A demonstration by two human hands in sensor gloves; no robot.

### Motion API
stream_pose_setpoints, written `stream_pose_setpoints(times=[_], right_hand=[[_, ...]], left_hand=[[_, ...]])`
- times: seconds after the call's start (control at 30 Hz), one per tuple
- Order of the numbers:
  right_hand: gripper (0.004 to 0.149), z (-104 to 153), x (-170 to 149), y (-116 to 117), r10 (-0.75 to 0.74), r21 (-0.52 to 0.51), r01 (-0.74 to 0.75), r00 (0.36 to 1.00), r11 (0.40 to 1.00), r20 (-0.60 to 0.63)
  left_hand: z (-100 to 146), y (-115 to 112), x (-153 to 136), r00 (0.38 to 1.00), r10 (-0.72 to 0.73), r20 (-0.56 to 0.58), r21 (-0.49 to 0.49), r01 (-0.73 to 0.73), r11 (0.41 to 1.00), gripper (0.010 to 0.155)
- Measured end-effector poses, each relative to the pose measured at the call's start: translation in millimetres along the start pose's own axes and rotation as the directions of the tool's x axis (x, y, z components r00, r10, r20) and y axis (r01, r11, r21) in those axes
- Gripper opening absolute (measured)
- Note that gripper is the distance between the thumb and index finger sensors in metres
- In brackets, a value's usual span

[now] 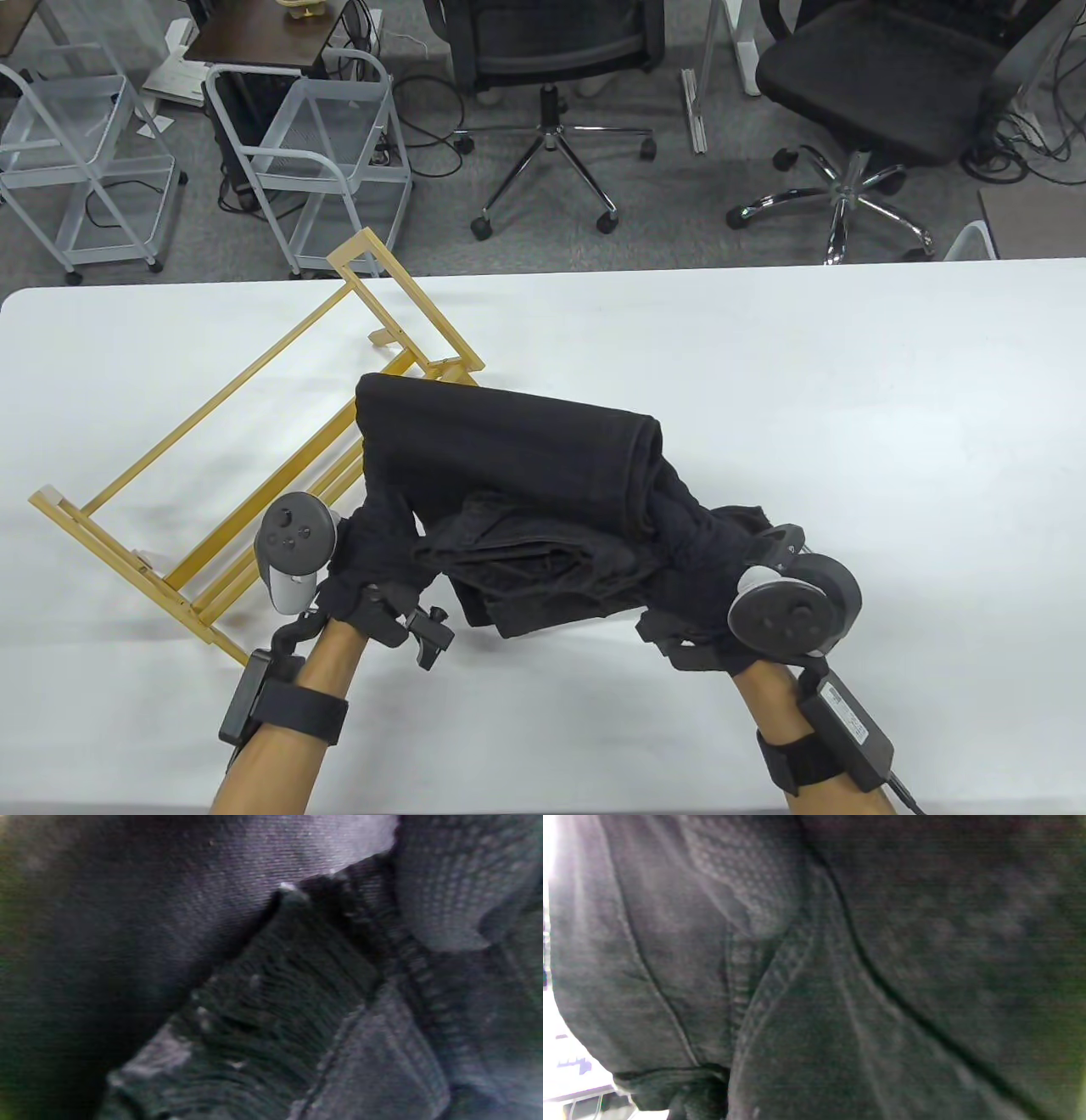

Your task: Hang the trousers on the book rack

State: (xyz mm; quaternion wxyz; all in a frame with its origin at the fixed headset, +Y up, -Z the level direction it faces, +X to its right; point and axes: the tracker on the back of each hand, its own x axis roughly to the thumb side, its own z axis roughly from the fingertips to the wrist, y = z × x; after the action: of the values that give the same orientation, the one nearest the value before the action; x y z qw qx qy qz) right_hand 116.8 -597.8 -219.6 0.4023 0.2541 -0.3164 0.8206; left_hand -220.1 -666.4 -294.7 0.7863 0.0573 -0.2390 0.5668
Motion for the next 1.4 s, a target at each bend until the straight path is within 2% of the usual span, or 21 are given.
stream_pose_setpoints(times=[0.2,0.37,0.57,0.77,1.0,1.07,1.13,1.27,1.4], right_hand=[[0.060,0.5,-8.3,-4.3,-0.049,-0.034,0.047,0.998,0.998,-0.047],[0.061,3.0,-22.1,-0.2,-0.150,-0.046,0.145,0.979,0.988,-0.139],[0.065,10.1,-34.7,18.1,-0.220,0.000,0.226,0.947,0.974,-0.235],[0.077,18.9,-49.7,43.2,-0.330,0.027,0.367,0.864,0.930,-0.379],[0.101,27.7,-70.0,56.2,-0.273,0.162,0.415,0.799,0.895,-0.536],[0.106,28.5,-72.9,57.5,-0.276,0.170,0.427,0.790,0.888,-0.547],[0.110,29.4,-76.4,57.4,-0.248,0.203,0.419,0.793,0.885,-0.556],[0.112,32.6,-86.3,55.2,-0.096,0.295,0.297,0.833,0.908,-0.544],[0.112,32.1,-93.3,52.6,-0.071,0.296,0.279,0.826,0.914,-0.559]], left_hand=[[4.1,-6.9,22.7,0.994,0.045,0.096,0.063,-0.051,0.997,0.118],[7.3,-12.0,41.7,0.985,0.056,0.166,0.099,-0.073,0.992,0.109],[10.3,-11.5,49.7,0.976,-0.064,0.210,0.190,0.023,0.982,0.101],[11.5,-2.1,62.2,0.961,-0.176,0.212,0.237,0.124,0.963,0.087],[11.4,5.3,77.1,0.937,-0.284,0.204,0.245,0.232,0.941,0.082],[11.0,10.6,80.1,0.940,-0.284,0.190,0.254,0.232,0.939,0.082],[9.8,18.2,83.6,0.945,-0.285,0.160,0.263,0.237,0.935,0.082],[7.5,41.8,92.2,0.941,-0.328,0.084,0.305,0.289,0.907,0.082],[6.0,68.4,102.0,0.923,-0.381,0.044,0.387,0.336,0.859,0.082]])
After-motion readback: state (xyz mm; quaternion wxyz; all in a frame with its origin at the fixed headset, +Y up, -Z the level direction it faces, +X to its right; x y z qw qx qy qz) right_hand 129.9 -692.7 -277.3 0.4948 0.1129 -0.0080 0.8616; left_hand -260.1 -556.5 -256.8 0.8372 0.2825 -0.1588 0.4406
